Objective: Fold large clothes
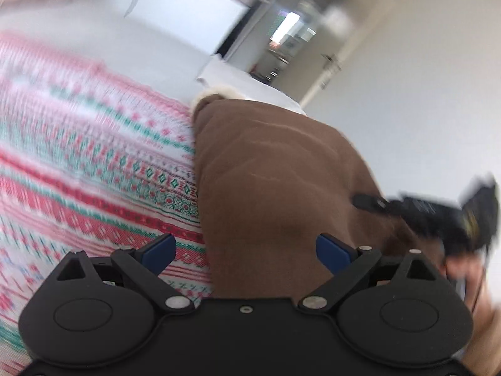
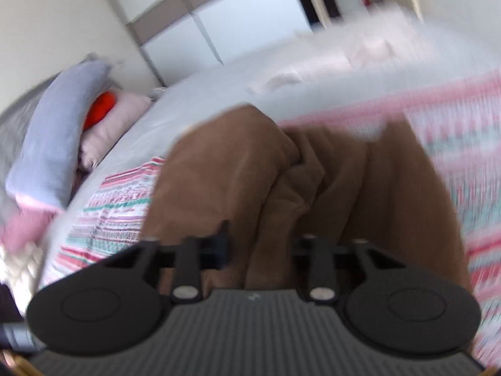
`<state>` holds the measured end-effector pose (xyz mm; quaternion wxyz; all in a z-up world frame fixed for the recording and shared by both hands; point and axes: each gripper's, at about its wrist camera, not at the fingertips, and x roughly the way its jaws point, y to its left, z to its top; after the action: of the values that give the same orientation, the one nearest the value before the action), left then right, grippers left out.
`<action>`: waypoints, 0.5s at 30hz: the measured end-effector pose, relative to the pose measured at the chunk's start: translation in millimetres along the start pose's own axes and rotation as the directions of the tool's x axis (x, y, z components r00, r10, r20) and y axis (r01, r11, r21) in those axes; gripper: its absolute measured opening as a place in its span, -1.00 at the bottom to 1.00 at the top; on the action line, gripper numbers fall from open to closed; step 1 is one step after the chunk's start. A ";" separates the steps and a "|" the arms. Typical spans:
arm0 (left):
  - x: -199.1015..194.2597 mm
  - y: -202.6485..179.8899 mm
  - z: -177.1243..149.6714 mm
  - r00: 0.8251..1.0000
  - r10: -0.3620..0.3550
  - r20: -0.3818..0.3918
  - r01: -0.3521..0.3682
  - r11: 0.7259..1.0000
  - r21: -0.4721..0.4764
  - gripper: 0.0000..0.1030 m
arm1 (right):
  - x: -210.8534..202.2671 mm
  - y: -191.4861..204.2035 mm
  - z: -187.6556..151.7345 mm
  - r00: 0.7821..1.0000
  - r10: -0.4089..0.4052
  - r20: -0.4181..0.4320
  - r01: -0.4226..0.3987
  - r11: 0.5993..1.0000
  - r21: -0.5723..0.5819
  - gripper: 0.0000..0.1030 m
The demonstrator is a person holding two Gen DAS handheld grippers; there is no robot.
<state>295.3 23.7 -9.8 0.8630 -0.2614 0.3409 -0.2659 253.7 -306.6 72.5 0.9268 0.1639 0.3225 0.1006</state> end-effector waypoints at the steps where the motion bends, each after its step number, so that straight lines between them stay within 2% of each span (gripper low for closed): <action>1: 4.9 -0.8 3.0 1.000 -0.010 0.003 0.010 0.999 -0.034 0.87 | -9.3 11.8 1.7 0.999 -0.003 0.036 0.004 0.999 -0.037 -0.64; 4: 6.2 -9.1 13.9 1.000 -0.019 0.002 0.019 0.998 -0.051 0.87 | -41.0 34.3 11.3 0.990 0.003 0.143 0.013 0.994 -0.111 -0.69; 7: 9.8 -16.3 16.8 0.999 -0.049 -0.006 0.049 0.999 -0.008 0.87 | -68.2 26.5 20.9 0.978 0.027 0.207 -0.007 0.995 -0.100 -0.73; 11: 16.9 -31.7 12.7 0.996 -0.082 -0.034 0.083 0.996 0.026 0.89 | -80.2 -29.1 15.3 0.975 -0.001 0.221 -0.006 0.999 0.033 -0.74; 15: 48.0 -32.5 4.8 0.991 -0.095 -0.094 0.099 0.995 0.033 0.93 | -59.6 -106.9 -23.4 0.986 -0.057 0.160 0.022 0.977 0.214 -0.75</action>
<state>319.8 -29.1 -7.8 0.8371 -0.2486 0.3624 -0.3259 201.5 -417.4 49.5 0.9294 0.2629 0.2569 0.0332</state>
